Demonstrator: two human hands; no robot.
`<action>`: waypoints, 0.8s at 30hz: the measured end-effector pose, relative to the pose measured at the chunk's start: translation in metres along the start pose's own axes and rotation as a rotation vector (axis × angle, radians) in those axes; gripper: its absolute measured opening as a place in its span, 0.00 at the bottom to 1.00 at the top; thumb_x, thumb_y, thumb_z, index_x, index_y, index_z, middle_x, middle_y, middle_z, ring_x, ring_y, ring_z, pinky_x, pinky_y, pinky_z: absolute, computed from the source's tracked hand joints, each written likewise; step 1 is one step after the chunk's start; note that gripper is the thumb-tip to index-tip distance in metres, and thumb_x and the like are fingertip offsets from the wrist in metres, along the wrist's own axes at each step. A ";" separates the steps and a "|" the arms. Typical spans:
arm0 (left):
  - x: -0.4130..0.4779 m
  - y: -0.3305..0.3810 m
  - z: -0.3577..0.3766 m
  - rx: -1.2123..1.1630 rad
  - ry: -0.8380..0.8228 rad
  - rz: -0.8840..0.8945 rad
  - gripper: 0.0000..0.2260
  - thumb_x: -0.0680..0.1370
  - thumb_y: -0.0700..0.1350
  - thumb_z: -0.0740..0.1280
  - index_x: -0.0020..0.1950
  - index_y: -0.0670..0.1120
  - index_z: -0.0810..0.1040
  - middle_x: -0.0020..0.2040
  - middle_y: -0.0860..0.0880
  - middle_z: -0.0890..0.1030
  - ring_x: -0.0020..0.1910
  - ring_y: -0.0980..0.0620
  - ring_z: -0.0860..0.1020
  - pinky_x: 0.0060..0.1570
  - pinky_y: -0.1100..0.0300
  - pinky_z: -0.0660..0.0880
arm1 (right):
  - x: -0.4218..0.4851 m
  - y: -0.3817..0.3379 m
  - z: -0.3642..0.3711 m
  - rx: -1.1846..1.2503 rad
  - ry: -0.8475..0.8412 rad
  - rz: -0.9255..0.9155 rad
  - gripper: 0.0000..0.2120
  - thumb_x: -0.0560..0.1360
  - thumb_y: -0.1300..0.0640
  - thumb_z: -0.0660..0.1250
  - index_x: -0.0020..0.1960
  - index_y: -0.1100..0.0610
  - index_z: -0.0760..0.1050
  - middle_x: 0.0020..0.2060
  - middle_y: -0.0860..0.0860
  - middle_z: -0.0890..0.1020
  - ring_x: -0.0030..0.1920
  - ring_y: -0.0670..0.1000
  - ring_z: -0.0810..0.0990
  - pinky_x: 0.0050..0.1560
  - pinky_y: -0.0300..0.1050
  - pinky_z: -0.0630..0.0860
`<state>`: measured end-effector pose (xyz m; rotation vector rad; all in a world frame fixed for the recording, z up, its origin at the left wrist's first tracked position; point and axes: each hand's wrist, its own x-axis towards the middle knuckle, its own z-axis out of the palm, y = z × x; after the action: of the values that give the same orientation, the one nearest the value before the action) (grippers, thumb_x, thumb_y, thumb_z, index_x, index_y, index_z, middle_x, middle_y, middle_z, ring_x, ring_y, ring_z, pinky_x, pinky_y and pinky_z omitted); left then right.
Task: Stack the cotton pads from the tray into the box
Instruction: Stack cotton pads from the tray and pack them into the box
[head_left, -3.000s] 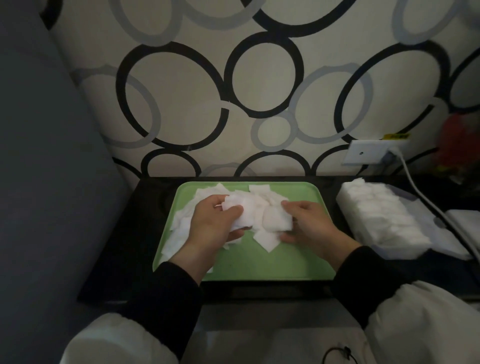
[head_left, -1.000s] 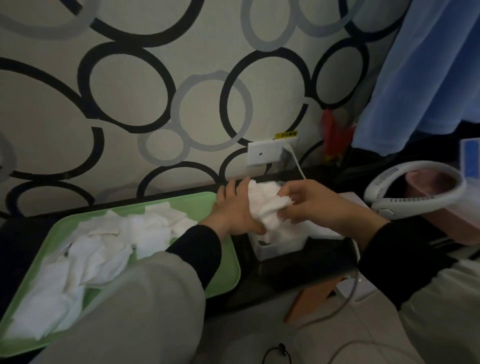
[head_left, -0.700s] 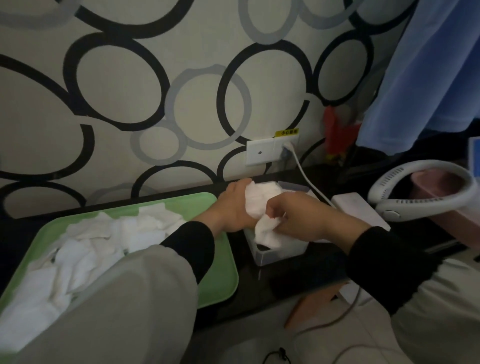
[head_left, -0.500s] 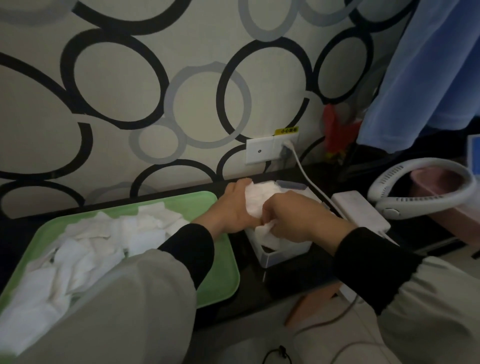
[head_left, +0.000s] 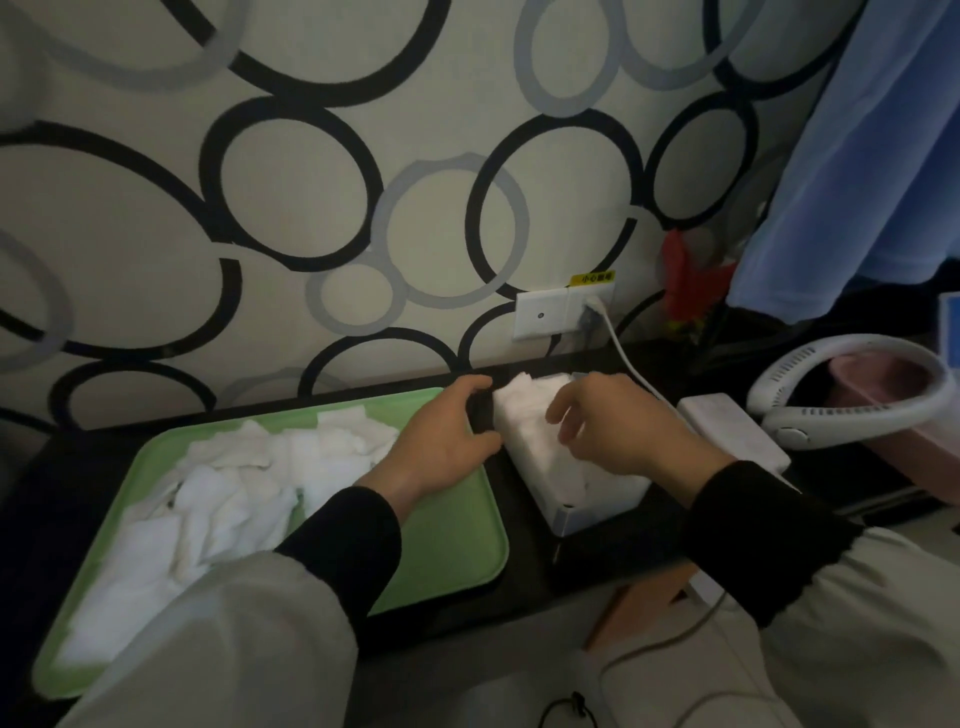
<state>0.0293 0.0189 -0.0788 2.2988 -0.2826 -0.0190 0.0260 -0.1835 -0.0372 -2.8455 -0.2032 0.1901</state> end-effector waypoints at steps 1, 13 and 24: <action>-0.009 -0.004 -0.007 0.004 0.025 -0.015 0.28 0.76 0.44 0.71 0.75 0.52 0.67 0.73 0.52 0.72 0.70 0.51 0.71 0.63 0.62 0.65 | -0.005 -0.006 -0.004 0.029 0.020 -0.004 0.15 0.73 0.62 0.69 0.54 0.44 0.80 0.44 0.41 0.84 0.49 0.44 0.80 0.55 0.49 0.80; -0.123 -0.068 -0.083 -0.398 0.430 -0.496 0.07 0.77 0.40 0.69 0.54 0.48 0.80 0.55 0.47 0.81 0.57 0.47 0.79 0.56 0.55 0.73 | -0.024 -0.135 0.059 0.718 0.063 -0.027 0.07 0.71 0.62 0.72 0.39 0.50 0.81 0.35 0.45 0.81 0.39 0.46 0.80 0.45 0.41 0.77; -0.146 -0.095 -0.099 -0.335 0.416 -0.506 0.07 0.76 0.41 0.70 0.53 0.49 0.80 0.52 0.50 0.81 0.54 0.49 0.79 0.57 0.55 0.75 | -0.005 -0.154 0.128 0.320 0.021 0.020 0.21 0.69 0.42 0.74 0.56 0.53 0.79 0.51 0.48 0.80 0.52 0.52 0.79 0.50 0.43 0.72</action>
<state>-0.0837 0.1839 -0.0922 1.9262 0.4822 0.1431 -0.0164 -0.0035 -0.1146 -2.5312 -0.1264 0.1791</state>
